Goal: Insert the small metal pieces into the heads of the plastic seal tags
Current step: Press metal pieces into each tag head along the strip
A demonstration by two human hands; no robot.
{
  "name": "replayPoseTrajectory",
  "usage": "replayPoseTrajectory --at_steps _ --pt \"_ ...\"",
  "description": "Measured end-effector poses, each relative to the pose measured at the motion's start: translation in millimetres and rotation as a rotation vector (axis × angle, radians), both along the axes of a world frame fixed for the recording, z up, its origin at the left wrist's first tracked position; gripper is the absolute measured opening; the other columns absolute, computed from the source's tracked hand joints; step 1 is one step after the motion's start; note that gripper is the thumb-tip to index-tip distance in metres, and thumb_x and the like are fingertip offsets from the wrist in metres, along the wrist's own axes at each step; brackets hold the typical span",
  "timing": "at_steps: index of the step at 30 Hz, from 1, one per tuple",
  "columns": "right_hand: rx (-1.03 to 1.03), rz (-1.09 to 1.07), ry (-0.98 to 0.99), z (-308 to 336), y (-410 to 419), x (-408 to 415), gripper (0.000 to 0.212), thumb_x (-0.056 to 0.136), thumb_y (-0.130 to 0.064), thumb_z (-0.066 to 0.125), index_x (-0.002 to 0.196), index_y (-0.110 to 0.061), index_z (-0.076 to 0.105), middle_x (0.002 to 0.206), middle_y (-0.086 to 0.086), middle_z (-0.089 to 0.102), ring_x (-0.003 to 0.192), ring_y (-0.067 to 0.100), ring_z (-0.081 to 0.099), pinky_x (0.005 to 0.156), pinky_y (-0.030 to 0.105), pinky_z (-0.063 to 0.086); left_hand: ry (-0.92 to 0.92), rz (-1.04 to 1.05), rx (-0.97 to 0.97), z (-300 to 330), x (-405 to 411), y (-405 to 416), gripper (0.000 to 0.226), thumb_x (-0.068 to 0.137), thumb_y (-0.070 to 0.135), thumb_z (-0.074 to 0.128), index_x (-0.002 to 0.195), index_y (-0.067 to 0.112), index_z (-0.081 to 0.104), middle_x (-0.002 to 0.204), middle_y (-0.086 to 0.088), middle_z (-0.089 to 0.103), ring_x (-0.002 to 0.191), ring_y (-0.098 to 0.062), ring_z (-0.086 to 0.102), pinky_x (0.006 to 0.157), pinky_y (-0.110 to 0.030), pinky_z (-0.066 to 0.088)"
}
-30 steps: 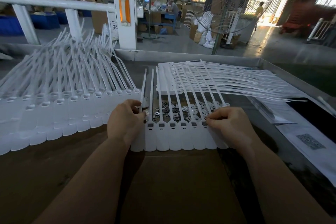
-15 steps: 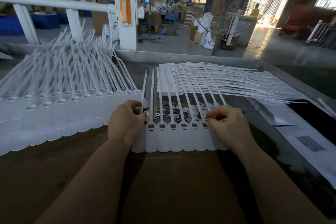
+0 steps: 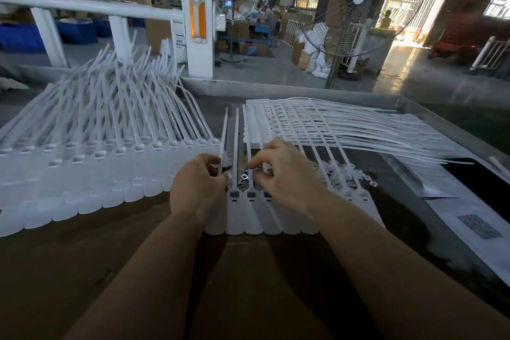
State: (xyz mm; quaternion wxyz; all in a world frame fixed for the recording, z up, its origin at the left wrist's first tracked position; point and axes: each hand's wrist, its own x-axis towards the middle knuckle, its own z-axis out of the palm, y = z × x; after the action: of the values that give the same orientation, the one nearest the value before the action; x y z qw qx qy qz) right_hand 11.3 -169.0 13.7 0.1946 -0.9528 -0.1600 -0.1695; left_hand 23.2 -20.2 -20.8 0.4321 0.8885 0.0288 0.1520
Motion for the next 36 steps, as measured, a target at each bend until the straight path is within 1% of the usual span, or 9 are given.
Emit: replayPoseTrajectory --at_steps 5,14,19,22,26,28,30,33,36 --pt "-0.233 -0.073 0.022 -7 25 13 0.022 0.087 -0.024 0.056 0.105 -0.017 0.067 0.111 0.003 0.052 0.109 0.021 0.047 0.094 0.037 0.038 -0.005 0.007 -0.006 -2 1 2 0.032 0.085 0.02 0.065 0.116 0.015 0.06 0.102 -0.004 0.066 0.082 -0.012 0.055 0.071 -0.025 0.044" --pt "-0.141 -0.17 0.023 -17 37 19 0.018 0.084 -0.011 0.061 0.101 -0.012 0.067 0.107 0.005 0.057 0.1 0.02 0.054 0.091 0.034 0.046 -0.012 0.002 -0.013 -3 2 3 0.032 0.084 0.021 0.065 0.116 0.017 0.061 0.102 -0.004 0.067 0.08 -0.013 0.056 0.071 -0.026 0.045" --pt "-0.149 -0.17 -0.025 -20 37 19 0.016 0.088 -0.009 0.057 0.103 -0.011 0.065 0.11 0.005 0.053 0.105 0.02 0.049 0.094 0.034 0.043 -0.01 0.001 -0.024 -3 1 3 0.032 0.084 0.021 0.065 0.115 0.016 0.061 0.102 -0.004 0.067 0.081 -0.013 0.056 0.074 -0.026 0.046" --pt "-0.046 -0.17 -0.114 -17 32 16 0.014 0.094 -0.011 0.051 0.103 -0.009 0.061 0.105 0.004 0.053 0.1 0.017 0.049 0.085 0.026 0.043 -0.008 -0.002 -0.032 -2 0 3 0.032 0.084 0.022 0.065 0.116 0.017 0.061 0.103 -0.003 0.067 0.084 -0.014 0.057 0.076 -0.027 0.047" --pt "0.133 -0.161 -0.084 -6 13 4 0.013 0.096 -0.018 0.049 0.098 -0.011 0.06 0.084 -0.004 0.06 0.073 0.01 0.056 0.065 0.021 0.043 -0.002 -0.01 -0.032 -3 0 3 0.034 0.085 0.02 0.064 0.118 0.016 0.06 0.106 -0.004 0.066 0.087 -0.014 0.056 0.076 -0.027 0.045" --pt "0.243 -0.184 -0.008 -2 -2 -2 0.014 0.094 -0.016 0.051 0.096 -0.01 0.064 0.081 -0.002 0.063 0.07 0.01 0.06 0.066 0.019 0.048 0.002 -0.01 -0.034 -2 0 3 0.035 0.085 0.02 0.064 0.119 0.016 0.059 0.106 -0.004 0.065 0.09 -0.016 0.057 0.077 -0.028 0.046" --pt "0.399 -0.214 0.061 1 -18 -9 0.013 0.091 -0.012 0.056 0.089 -0.01 0.069 0.079 0.002 0.069 0.069 0.014 0.064 0.068 0.024 0.053 0.009 -0.007 -0.03 -2 0 2 0.035 0.085 0.02 0.064 0.12 0.016 0.059 0.106 -0.004 0.065 0.092 -0.018 0.059 0.078 -0.029 0.047" --pt "0.556 -0.238 0.082 5 -43 -19 0.016 0.086 -0.011 0.062 0.074 -0.021 0.068 0.07 -0.002 0.068 0.065 0.01 0.065 0.064 0.023 0.056 0.008 0.001 -0.024 -2 1 2 0.035 0.085 0.019 0.065 0.119 0.015 0.06 0.104 -0.004 0.065 0.088 -0.016 0.057 0.076 -0.028 0.046" --pt "0.651 -0.274 0.079 3 -66 -27 0.014 0.084 -0.007 0.065 0.083 -0.021 0.067 0.075 -0.005 0.067 0.067 0.005 0.066 0.062 0.017 0.055 0.0 0.007 -0.024 -2 1 2 0.034 0.084 0.019 0.065 0.117 0.015 0.061 0.102 -0.004 0.066 0.084 -0.015 0.055 0.075 -0.027 0.044"
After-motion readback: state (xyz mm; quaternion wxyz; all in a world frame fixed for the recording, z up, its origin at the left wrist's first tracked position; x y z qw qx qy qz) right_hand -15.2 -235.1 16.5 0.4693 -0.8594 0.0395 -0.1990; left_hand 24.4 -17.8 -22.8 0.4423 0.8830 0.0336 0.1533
